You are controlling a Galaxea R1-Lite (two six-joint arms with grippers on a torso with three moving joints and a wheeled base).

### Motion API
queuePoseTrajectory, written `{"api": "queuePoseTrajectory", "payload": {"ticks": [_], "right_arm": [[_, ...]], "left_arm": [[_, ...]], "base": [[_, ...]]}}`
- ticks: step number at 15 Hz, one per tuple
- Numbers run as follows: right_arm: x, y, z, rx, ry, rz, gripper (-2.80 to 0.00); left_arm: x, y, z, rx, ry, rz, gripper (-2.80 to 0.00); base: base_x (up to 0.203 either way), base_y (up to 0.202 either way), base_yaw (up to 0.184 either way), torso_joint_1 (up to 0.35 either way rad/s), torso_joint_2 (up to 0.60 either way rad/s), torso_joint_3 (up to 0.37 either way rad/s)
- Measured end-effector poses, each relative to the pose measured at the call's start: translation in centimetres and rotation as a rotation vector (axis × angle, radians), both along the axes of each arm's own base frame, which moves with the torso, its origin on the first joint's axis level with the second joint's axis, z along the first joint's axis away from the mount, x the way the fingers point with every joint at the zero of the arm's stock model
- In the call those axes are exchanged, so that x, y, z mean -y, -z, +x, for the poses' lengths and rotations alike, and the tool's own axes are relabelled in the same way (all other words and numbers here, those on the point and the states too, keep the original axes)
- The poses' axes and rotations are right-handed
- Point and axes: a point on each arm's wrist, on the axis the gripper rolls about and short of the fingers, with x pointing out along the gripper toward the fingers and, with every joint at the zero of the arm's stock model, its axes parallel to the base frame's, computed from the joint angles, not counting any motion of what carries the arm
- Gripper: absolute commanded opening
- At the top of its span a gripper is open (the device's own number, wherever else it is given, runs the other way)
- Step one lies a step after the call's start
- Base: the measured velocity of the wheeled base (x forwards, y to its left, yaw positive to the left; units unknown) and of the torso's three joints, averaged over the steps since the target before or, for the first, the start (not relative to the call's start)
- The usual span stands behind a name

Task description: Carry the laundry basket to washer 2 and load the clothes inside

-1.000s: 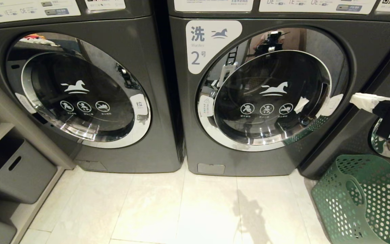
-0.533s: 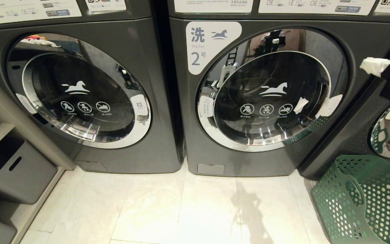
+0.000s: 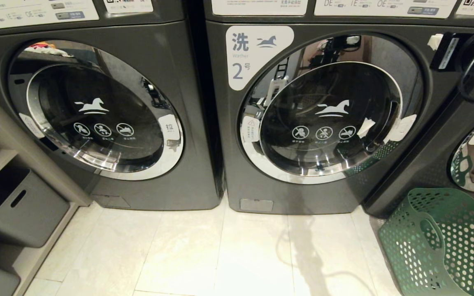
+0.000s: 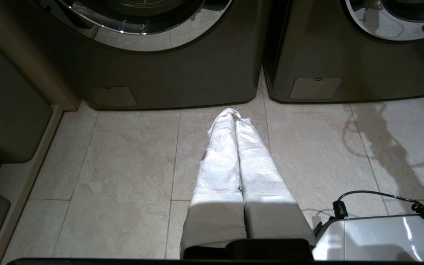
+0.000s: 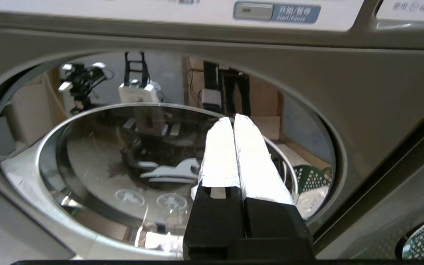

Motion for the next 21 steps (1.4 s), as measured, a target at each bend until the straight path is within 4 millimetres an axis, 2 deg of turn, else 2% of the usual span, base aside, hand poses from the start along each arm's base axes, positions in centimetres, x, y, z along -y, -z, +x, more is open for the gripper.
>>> {"api": "queuePoseTrajectory", "payload": {"ticks": [4, 13, 21], "right_arm": [[0.3, -1.7, 2.0, 0.058, 0.060, 0.018, -2.80], [0.6, -4.6, 4.5, 0.175, 0.121, 0.047, -2.80], [0.5, -5.1, 7.0, 0.225, 0.126, 0.055, -2.80]], "left_arm": [[0.0, 0.0, 0.0, 0.000, 0.000, -0.003, -2.80], [0.0, 0.0, 0.0, 0.000, 0.000, -0.004, -2.80], [0.0, 0.0, 0.0, 0.000, 0.000, -0.003, -2.80]], "base": [[0.000, 0.000, 0.000, 0.000, 0.00, 0.000], [0.000, 0.000, 0.000, 0.000, 0.00, 0.000], [0.000, 0.000, 0.000, 0.000, 0.00, 0.000]]}}
